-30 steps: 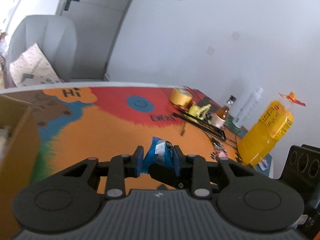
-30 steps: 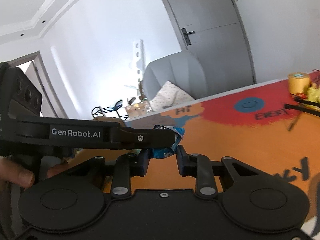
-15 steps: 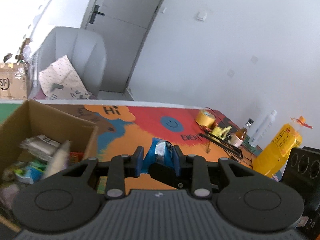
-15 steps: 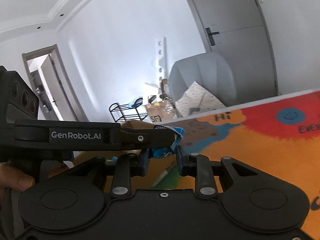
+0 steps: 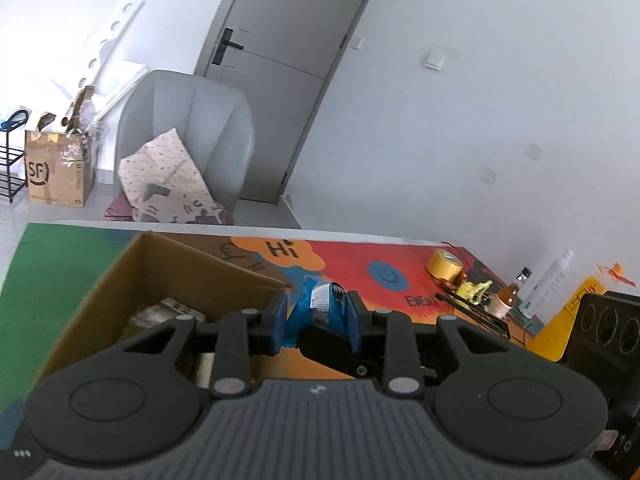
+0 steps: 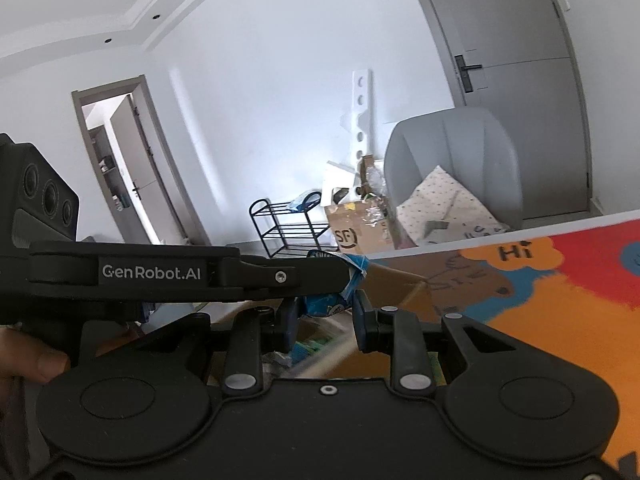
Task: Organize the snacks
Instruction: 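Carry both blue wrappers over the cardboard box and open both grippers to drop them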
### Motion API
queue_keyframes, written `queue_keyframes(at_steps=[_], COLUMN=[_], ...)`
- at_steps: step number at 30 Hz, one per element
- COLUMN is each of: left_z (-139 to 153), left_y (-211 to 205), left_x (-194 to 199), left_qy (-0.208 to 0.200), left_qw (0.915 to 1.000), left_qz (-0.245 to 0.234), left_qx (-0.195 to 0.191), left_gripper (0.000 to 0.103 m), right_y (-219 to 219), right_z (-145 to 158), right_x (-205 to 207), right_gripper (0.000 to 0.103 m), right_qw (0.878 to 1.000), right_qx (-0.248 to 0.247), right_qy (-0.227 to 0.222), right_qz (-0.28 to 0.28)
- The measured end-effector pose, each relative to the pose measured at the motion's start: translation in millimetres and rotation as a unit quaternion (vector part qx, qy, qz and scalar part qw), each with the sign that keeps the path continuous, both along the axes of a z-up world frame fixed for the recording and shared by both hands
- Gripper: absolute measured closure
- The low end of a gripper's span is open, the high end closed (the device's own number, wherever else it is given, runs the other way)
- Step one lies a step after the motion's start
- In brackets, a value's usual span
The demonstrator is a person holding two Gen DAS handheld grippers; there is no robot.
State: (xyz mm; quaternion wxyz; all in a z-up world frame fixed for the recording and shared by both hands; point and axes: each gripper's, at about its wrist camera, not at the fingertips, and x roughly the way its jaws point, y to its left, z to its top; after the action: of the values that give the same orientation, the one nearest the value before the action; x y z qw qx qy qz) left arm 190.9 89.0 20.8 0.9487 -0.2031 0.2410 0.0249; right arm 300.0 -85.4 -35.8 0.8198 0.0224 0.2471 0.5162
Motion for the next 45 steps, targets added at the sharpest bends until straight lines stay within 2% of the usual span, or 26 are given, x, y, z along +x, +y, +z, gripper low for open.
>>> queue_keyframes(at_steps=[17, 19, 21, 24, 32, 36, 40, 45], left_z=[-18, -21, -25, -27, -22, -20, -20, -19], left_y=[69, 74, 81, 87, 79, 71, 66, 56], left_x=[-7, -8, -8, -14, -20, -25, -27, -31], left_qy=[0.012, 0.019, 0.032, 0.038, 0.034, 0.031, 0.037, 0.047], left_qw=[0.9973, 0.9963, 0.9941, 0.9919, 0.9914, 0.9904, 0.9902, 0.9909], left_qz=[0.062, 0.08, 0.1, 0.119, 0.126, 0.134, 0.134, 0.126], left_qx=[-0.037, -0.028, -0.023, -0.021, -0.012, -0.003, 0.0, 0.011], left_gripper=[0.072, 0.068, 0.047, 0.033, 0.018, 0.011, 0.007, 0.003], right_y=[68, 74, 77, 73, 52, 40, 27, 8], right_z=[-10, -13, -16, -18, -14, -12, -13, -11], right_x=[-3, -2, -1, 1, 2, -1, -3, -11], right_gripper=[0.077, 0.074, 0.065, 0.062, 0.061, 0.049, 0.047, 0.029], right_qw=[0.999, 0.998, 0.998, 0.998, 0.998, 0.998, 0.997, 0.996], right_qx=[-0.034, -0.04, -0.048, -0.046, -0.045, -0.046, -0.05, -0.05], right_qy=[0.017, 0.02, 0.027, 0.038, 0.046, 0.043, 0.047, 0.04], right_qz=[0.037, 0.039, 0.032, 0.027, 0.003, -0.011, -0.032, -0.069])
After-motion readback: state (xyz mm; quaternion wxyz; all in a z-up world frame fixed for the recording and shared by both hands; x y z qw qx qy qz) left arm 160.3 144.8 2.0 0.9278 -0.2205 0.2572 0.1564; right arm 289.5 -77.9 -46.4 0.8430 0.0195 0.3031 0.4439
